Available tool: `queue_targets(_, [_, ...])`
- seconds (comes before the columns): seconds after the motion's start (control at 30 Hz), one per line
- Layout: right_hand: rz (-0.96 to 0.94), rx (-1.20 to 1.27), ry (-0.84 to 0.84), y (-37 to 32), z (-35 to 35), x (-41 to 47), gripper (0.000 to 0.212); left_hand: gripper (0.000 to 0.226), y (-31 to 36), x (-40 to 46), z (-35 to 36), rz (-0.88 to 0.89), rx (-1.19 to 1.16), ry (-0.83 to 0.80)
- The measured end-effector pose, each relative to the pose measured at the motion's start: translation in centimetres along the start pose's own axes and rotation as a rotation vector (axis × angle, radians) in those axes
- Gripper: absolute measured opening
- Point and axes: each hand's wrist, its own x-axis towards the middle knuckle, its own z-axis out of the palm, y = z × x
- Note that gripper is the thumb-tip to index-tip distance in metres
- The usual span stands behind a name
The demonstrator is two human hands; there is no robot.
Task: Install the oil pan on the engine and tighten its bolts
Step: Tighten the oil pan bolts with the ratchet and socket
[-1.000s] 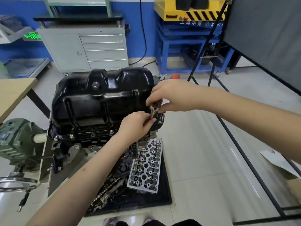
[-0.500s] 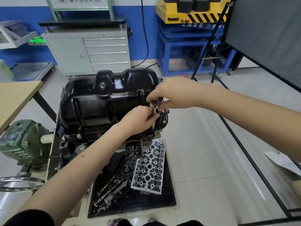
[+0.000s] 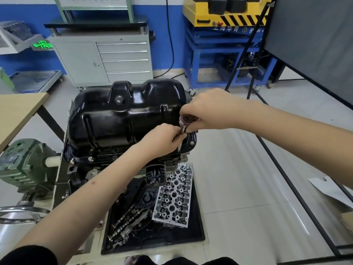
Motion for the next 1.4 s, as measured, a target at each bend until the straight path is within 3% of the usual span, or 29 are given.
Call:
queue_targets(0.13, [0.103,0.029,0.002,-0.7,0.3,0.4,0.04,0.046,0.4,0.4,-0.1,-0.033,0.008,0.074])
queue_targets(0.37, [-0.11,0.104,-0.015,0.2,-0.1,0.1,0.033,0.042,0.5,0.4,-0.2,0.037,0.004,0.018])
queue_targets(0.43, [-0.043,0.07,0.007,0.1,0.0,0.3,0.026,0.043,0.4,0.2,-0.1,0.009,0.006,0.035])
queue_targets(0.6, [0.133,0.05,-0.001,0.3,0.3,0.8,0.046,0.041,0.6,0.3,-0.1,-0.02,-0.036,0.112])
queue_targets(0.73, [0.013,0.079,0.03,1.0,0.4,0.5,0.028,0.036,0.4,0.6,-0.5,0.031,-0.058,0.031])
queue_targets(0.83, [-0.059,0.096,0.015,1.3,0.2,0.3,0.029,0.041,0.1,0.7,-0.8,0.05,-0.012,-0.038])
queue_targets(0.9, [-0.027,0.042,0.04,1.1,0.2,0.4,0.027,0.041,0.0,0.8,-0.9,0.05,-0.025,-0.055])
queue_targets(1.03, [0.085,0.01,-0.011,0.4,0.5,0.7,0.045,0.046,0.3,0.9,-1.3,0.018,-0.026,-0.017])
queue_targets(1.17, [0.007,0.076,0.012,0.9,0.4,0.7,0.029,0.04,0.7,1.2,-1.6,0.007,0.006,-0.039])
queue_targets(1.3, [-0.112,0.056,-0.006,1.0,-0.1,0.5,0.032,0.035,0.7,1.1,-1.6,0.026,0.035,-0.111])
queue_targets(1.4, [-0.027,0.015,0.018,0.7,0.1,0.7,0.03,0.041,0.6,0.9,-1.5,-0.003,0.02,-0.082])
